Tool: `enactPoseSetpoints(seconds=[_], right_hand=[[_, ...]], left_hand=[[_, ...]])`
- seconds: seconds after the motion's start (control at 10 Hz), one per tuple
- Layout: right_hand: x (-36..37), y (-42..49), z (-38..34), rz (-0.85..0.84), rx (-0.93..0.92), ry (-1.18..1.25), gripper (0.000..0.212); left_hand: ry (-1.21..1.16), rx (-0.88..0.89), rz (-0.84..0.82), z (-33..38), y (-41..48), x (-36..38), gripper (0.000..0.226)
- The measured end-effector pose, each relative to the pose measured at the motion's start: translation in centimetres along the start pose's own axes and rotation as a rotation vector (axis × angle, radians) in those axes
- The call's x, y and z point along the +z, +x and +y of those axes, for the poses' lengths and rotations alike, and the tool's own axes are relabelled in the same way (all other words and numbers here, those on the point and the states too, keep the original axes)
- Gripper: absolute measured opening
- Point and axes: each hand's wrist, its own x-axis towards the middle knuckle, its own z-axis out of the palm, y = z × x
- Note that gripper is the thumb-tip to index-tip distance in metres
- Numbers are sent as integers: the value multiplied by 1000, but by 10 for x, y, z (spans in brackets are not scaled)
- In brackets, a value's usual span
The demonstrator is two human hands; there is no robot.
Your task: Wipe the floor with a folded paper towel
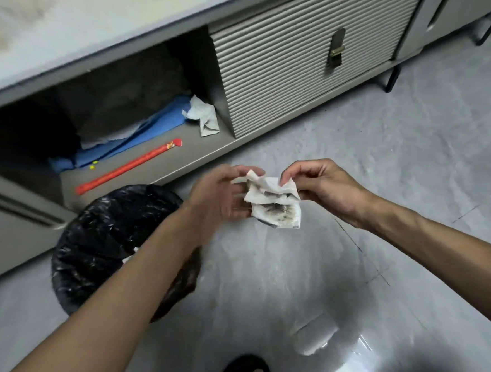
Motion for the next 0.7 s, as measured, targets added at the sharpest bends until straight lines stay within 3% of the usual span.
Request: enactPoseSetpoints(seconds=[0.2,0.3,0.4,0.5,0.6,0.7], right_hand=[[91,26,-44,-152,-1,-78,29],[144,40,-47,-322,102,-121,28],[163,52,-46,-310,102,-371,30],[166,61,-42,-225,58,-577,29],[151,62,-37,-210,119,-599,27],[124,57,-37,-194,257,-640,21]], left_hand=[[447,7,217,46,-58,-62,29],[569,-36,395,41,-85,-112,27],[765,-160,496,24,-97,-143,30],[1170,-322,624,0,-108,-169,47],[1210,-246,637,2,-103,-161,45],[1192,-115,531,24,-77,-128,38]])
